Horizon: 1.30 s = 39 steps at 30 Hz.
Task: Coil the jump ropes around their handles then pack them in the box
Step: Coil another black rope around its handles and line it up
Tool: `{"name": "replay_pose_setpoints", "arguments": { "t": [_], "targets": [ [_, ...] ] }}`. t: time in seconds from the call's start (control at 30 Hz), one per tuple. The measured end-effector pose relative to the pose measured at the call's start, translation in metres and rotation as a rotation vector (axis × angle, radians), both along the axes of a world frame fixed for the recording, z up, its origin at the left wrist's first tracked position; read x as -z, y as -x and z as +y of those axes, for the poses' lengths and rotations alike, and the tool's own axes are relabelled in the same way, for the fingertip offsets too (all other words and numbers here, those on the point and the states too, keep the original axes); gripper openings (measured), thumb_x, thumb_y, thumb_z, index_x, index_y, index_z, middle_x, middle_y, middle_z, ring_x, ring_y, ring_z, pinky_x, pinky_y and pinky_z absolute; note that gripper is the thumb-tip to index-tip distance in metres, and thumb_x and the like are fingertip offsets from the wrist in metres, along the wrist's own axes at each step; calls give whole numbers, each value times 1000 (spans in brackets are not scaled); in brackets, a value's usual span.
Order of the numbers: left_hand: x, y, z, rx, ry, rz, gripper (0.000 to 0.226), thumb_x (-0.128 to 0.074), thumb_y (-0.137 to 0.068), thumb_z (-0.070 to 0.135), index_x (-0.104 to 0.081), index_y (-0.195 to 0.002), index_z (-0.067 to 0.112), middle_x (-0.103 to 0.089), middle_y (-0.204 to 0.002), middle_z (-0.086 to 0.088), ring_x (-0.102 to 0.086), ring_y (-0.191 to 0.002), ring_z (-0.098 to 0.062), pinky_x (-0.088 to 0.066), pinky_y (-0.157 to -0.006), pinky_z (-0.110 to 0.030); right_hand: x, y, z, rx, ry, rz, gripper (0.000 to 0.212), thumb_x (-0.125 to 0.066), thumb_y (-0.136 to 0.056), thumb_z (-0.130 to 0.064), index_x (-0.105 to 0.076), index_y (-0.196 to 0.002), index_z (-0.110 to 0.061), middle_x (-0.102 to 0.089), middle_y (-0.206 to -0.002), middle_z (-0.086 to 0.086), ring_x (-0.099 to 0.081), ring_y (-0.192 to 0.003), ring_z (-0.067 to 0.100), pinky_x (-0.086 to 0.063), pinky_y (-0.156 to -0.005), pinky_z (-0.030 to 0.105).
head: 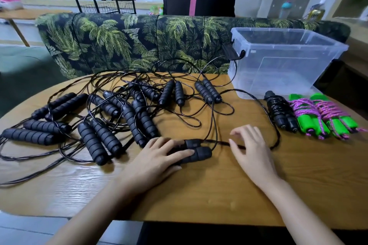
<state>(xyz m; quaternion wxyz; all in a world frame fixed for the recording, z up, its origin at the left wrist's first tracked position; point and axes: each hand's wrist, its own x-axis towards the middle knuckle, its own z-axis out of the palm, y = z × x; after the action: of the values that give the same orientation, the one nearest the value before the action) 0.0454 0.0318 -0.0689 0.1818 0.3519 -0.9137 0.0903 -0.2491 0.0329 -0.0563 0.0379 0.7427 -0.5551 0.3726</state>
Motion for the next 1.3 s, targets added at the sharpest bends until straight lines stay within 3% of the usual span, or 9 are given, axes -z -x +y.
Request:
{"name": "replay_pose_setpoints", "arguments": {
  "t": [0.17,0.33,0.53,0.6,0.73,0.83,0.93,1.1,1.3],
  "targets": [
    [0,-8,8,3,-210,192,42,-55,-96,53,-50,-134,36,-43,-146,9,-43,-130,-16,-38,-109,-40,9,-4,2,-318,-135,225,27,-54,-93,-41,-68,-112,-27,-59,-123,-16,-43,-121,6,-33,-98,25],
    [2,-15,11,-66,-283,371,37,-63,-86,54,-59,-115,32,-52,-135,11,-47,-126,-14,-44,-102,-45,11,-11,-2,-298,-116,182,19,-65,-86,-31,-70,-103,-25,-65,-108,-15,-48,-111,5,-37,-93,29],
    [-4,-23,10,-17,-422,450,33,-75,-79,31,-57,-107,30,-52,-135,16,-46,-129,-8,-39,-106,-27,7,-26,-7,-340,-104,178,15,-61,-86,-32,-69,-95,-23,-65,-101,-16,-49,-105,5,-38,-89,26],
    [-5,-24,11,-7,-433,441,34,-74,-79,29,-56,-107,30,-51,-137,15,-45,-131,-9,-37,-107,-25,5,-27,-10,-346,-144,197,22,-62,-88,-31,-66,-108,-25,-62,-113,-16,-46,-114,3,-40,-95,26],
    [-4,-23,14,-11,-409,417,32,-75,-82,38,-52,-105,39,-47,-139,19,-42,-131,-10,-36,-106,-24,1,-19,-22,-341,-278,377,57,-61,-94,-25,-41,-147,-30,-40,-149,-18,-25,-141,6,-17,-112,22],
    [-4,-23,14,-24,-393,404,31,-73,-81,40,-52,-104,39,-49,-137,18,-42,-128,-9,-39,-104,-26,-1,-15,-30,-330,-199,470,52,-68,-90,-18,-54,-139,-26,-57,-133,-12,-41,-130,15,-30,-107,28],
    [-5,-23,12,-22,-383,382,30,-71,-82,40,-51,-104,39,-50,-135,17,-42,-127,-8,-40,-103,-28,-3,-4,-34,-304,-51,526,24,-62,-86,-28,-68,-108,-21,-64,-104,-8,-49,-109,16,-45,-99,34],
    [-2,-20,15,-50,-377,383,29,-68,-84,40,-47,-103,39,-47,-135,18,-47,-125,-10,-43,-101,-30,0,33,-33,-242,11,507,29,-46,-95,-43,-63,-86,-20,-59,-88,-9,-54,-96,13,-23,-117,30],
    [2,0,19,-179,-295,460,24,-66,-80,40,-54,-98,29,-55,-130,14,-53,-112,-17,-49,-91,-37,3,43,-10,-173,70,448,31,-53,-96,-41,-63,-79,-17,-58,-75,-7,-59,-76,13,-29,-115,32]
  ]
}}
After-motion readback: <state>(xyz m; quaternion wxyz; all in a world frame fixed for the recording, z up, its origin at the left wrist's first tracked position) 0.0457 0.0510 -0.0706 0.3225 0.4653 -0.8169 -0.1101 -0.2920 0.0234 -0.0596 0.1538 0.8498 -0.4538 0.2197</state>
